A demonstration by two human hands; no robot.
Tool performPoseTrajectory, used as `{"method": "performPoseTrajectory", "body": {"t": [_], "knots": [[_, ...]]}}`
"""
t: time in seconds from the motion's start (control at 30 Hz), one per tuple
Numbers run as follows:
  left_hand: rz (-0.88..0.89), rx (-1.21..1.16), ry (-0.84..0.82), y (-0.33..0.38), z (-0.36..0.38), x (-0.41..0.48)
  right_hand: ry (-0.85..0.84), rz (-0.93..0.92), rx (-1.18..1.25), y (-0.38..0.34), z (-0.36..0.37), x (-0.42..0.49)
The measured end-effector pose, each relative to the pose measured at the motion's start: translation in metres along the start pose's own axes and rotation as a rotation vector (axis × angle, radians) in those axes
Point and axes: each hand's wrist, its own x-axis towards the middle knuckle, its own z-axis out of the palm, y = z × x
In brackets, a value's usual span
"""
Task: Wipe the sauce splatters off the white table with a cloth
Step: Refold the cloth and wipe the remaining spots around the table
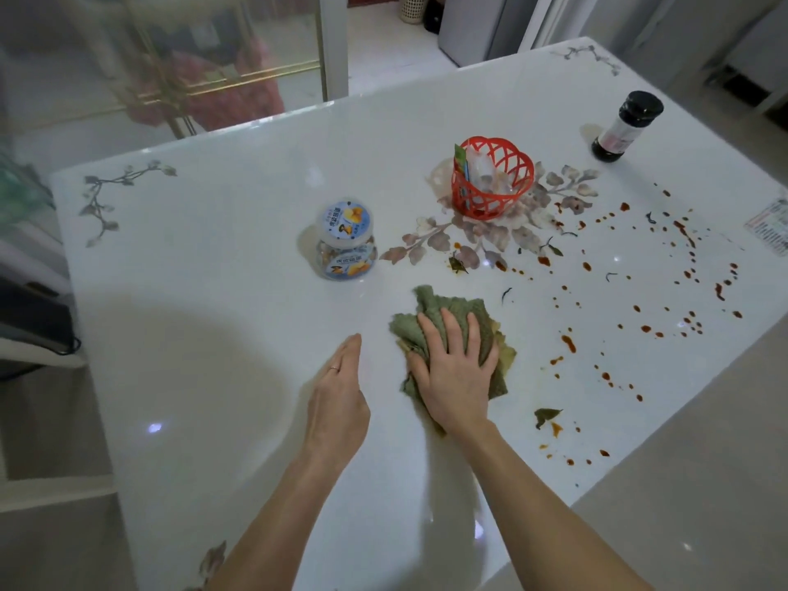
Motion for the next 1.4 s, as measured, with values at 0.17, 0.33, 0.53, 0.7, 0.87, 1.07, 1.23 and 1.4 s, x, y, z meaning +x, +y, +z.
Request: {"method": "performPoseTrajectory", "body": {"t": [0.17,0.33,0.53,0.7,0.87,1.07,1.23,1.4], "knots": [[-0.068,-0.177,0.016,0.005,-0.009,-0.001,0.092,-0.063,0.036,-0.037,-0.002,-0.068],[-0.136,-0.299,0.116,0.004,-0.018,0.000,0.059,-0.345,0.044,-0.042,0.004,-0.069],[-0.180,-0.207,0.192,-0.005,-0.021,-0.004,0.002,-0.090,0.018,-0.018,-0.001,0.012],[-0.167,-0.132,0.203,0.005,-0.016,-0.002,0.007,-0.152,0.039,-0.043,-0.003,-0.050],[-0.143,-0.061,0.179,0.016,-0.008,0.015,-0.002,-0.298,0.000,-0.039,-0.002,0.006],[-0.133,0.002,0.135,0.035,0.007,0.038,-0.104,-0.071,0.017,-0.040,-0.017,0.063],[-0.139,-0.006,0.099,0.040,0.023,0.057,-0.200,-0.078,0.061,-0.040,-0.019,0.081],[-0.091,0.042,0.101,0.040,0.031,0.071,-0.238,-0.161,0.058,-0.043,-0.024,0.172]]}}
